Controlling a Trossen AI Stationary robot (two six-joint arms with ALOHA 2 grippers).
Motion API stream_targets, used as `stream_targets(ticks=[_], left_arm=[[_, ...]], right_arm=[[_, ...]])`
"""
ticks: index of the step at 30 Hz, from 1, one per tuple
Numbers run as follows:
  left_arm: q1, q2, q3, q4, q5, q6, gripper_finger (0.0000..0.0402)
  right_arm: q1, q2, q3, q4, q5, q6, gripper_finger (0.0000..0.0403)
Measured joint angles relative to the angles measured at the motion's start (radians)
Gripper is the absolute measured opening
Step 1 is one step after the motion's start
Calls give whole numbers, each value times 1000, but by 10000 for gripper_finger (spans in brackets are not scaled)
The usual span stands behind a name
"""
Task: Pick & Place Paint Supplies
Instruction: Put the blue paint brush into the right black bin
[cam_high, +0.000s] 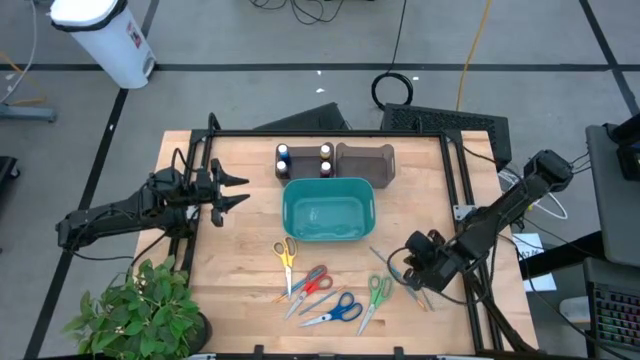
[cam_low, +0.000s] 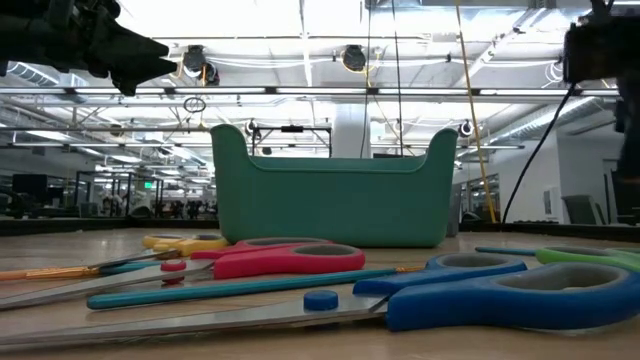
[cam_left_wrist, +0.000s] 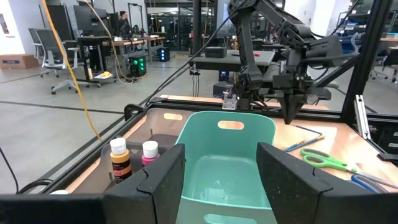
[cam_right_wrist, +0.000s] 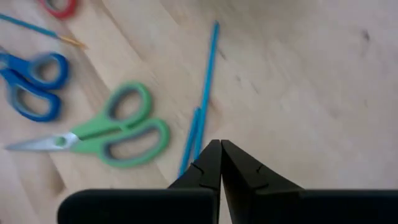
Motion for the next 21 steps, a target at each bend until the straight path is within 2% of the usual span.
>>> stream_targets(ticks=[12, 21], left_arm=[[0, 0, 0, 0, 0, 0, 207], [0, 0, 0, 0, 0, 0, 207]], right_arm=[[-1, -114, 1, 91, 203, -172, 0], [-1, -193, 2, 169, 313, -339, 0]])
